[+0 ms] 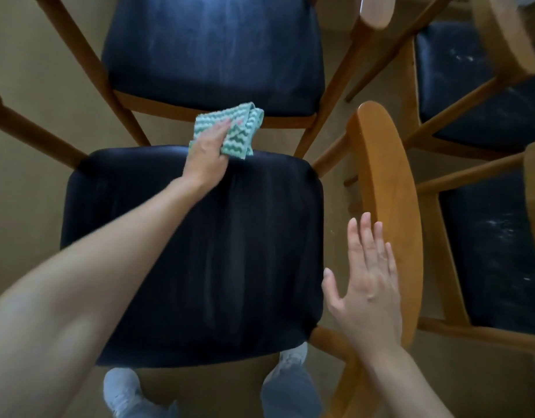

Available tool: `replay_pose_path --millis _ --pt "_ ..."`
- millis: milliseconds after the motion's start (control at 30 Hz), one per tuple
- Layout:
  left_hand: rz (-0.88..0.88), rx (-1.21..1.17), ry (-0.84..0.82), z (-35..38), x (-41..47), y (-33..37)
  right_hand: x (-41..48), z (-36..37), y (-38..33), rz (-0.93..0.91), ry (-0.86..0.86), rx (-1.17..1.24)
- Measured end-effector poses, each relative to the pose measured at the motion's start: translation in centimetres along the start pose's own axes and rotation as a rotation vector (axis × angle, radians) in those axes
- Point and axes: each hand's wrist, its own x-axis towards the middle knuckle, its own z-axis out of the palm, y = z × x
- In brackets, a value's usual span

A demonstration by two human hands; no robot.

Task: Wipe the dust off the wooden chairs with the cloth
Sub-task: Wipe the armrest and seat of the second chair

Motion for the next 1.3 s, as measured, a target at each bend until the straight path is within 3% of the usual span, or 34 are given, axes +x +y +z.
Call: replay_pose_path --millis 200,333,467,667,867,1033,1300 --pt "-0.024 0.376 -0.275 6.4 2.2 -3.1 0.1 0.4 0.1 -0.001 0.004 -0.01" --pt "0.121 0.314 -0.183 8.3 -1.2 -3.4 0.1 0.3 0.0 -0.002 -0.001 -0.024" --pt "0.307 0.283 -0.309 8.2 -5.7 -4.1 0.0 0.3 0.0 0.001 -0.006 -0.031" --pt "0.443 0.261 -0.422 9.2 -16.1 -4.4 -0.1 0.3 0.0 0.003 -0.014 -0.056" --pt "0.541 0.322 -0.64 9.2 -27.4 -4.6 0.0 0.3 0.0 -0.01 -0.018 -0.053" --pt "0.505 0.456 -0.826 7.4 -28.6 -3.9 0.0 0.3 0.1 -0.01 -0.031 -0.042" --pt "0.399 0.341 -1.109 4.1 -30.5 -3.7 0.0 0.0 0.0 -0.033 -0.029 0.0"
